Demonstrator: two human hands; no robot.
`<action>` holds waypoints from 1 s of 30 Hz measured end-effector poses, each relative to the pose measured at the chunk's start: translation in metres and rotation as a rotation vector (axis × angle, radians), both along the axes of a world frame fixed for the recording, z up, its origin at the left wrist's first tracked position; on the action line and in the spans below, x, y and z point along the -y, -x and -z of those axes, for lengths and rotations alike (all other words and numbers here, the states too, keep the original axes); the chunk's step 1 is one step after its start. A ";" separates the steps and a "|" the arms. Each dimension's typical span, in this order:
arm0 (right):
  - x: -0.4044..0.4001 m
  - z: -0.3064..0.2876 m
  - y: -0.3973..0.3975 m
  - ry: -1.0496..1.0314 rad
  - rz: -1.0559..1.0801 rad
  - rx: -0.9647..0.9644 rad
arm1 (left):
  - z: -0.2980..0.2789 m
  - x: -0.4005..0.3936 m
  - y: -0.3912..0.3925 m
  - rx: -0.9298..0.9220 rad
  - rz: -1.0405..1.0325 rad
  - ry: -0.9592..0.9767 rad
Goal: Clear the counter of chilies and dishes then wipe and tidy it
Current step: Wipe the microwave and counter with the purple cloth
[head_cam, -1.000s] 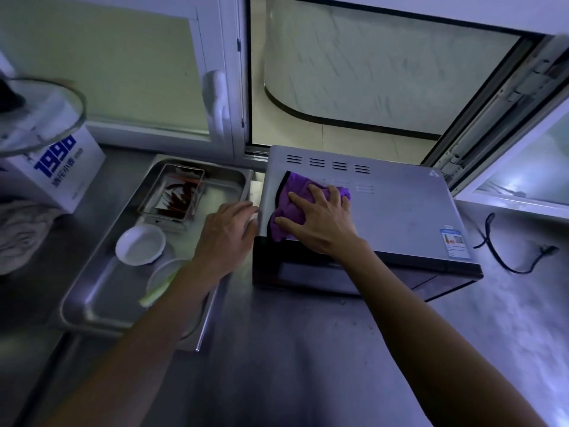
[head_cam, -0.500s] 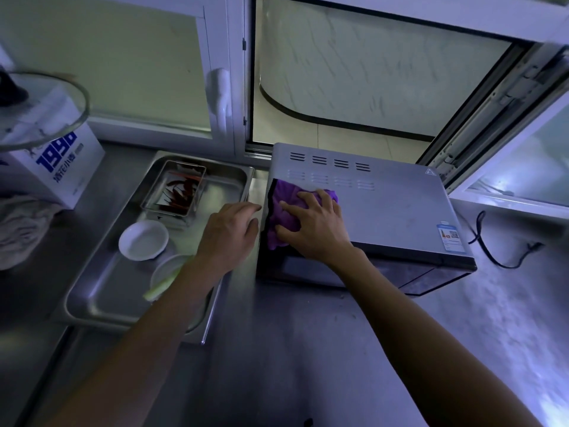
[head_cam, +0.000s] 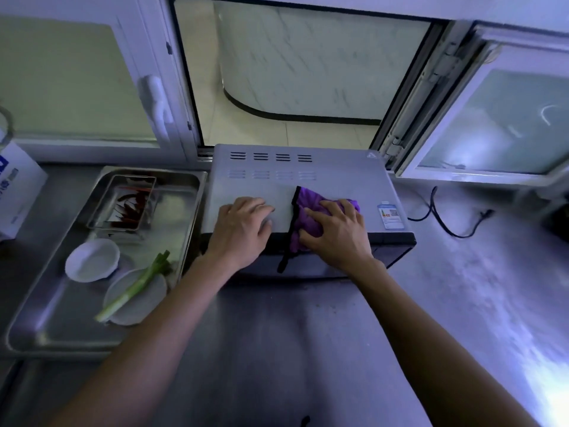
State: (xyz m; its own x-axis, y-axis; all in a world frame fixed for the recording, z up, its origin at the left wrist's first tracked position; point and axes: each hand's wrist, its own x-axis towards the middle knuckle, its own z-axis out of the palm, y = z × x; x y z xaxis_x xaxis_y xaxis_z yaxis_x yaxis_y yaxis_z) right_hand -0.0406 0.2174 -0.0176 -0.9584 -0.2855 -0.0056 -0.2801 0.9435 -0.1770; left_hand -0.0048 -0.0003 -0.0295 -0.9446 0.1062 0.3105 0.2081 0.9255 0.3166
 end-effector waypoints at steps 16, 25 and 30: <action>-0.114 0.009 0.041 0.024 0.177 -0.012 | -0.006 -0.114 0.048 0.109 0.088 0.086; -0.117 0.010 0.097 -0.006 0.193 0.031 | -0.012 -0.117 0.097 0.179 0.058 0.139; -0.112 0.010 0.134 -0.005 0.209 0.055 | -0.016 -0.116 0.135 0.219 0.034 0.169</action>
State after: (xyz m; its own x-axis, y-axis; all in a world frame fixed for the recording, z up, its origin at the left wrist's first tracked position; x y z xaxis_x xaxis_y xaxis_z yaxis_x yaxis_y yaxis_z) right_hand -0.1747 0.3292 -0.0276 -0.9949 -0.0806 -0.0602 -0.0684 0.9809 -0.1823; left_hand -0.1401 0.1153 -0.0140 -0.9823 0.1721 0.0741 0.1837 0.9625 0.1996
